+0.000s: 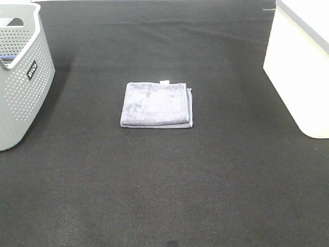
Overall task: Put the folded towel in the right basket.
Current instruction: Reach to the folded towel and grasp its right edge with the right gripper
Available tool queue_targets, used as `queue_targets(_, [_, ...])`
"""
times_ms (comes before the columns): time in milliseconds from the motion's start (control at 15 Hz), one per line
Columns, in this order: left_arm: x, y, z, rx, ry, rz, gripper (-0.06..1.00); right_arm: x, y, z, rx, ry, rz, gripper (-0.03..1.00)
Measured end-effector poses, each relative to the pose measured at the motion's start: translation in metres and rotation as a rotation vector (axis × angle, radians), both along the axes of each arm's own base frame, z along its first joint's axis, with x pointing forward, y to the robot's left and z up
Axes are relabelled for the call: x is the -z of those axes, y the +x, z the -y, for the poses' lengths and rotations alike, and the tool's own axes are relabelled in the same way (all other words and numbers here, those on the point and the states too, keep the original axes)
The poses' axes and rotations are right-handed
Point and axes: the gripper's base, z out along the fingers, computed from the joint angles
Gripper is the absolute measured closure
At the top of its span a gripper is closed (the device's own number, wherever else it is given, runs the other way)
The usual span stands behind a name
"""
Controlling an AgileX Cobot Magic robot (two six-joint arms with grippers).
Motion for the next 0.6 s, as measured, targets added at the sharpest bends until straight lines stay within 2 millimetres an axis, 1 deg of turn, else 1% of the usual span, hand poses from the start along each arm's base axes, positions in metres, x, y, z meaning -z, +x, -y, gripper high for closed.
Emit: queue_targets(600, [0.0, 0.0, 0.0, 0.0, 0.0, 0.0, -0.02, 0.0, 0.0, 0.0, 0.0, 0.0, 0.0, 0.2])
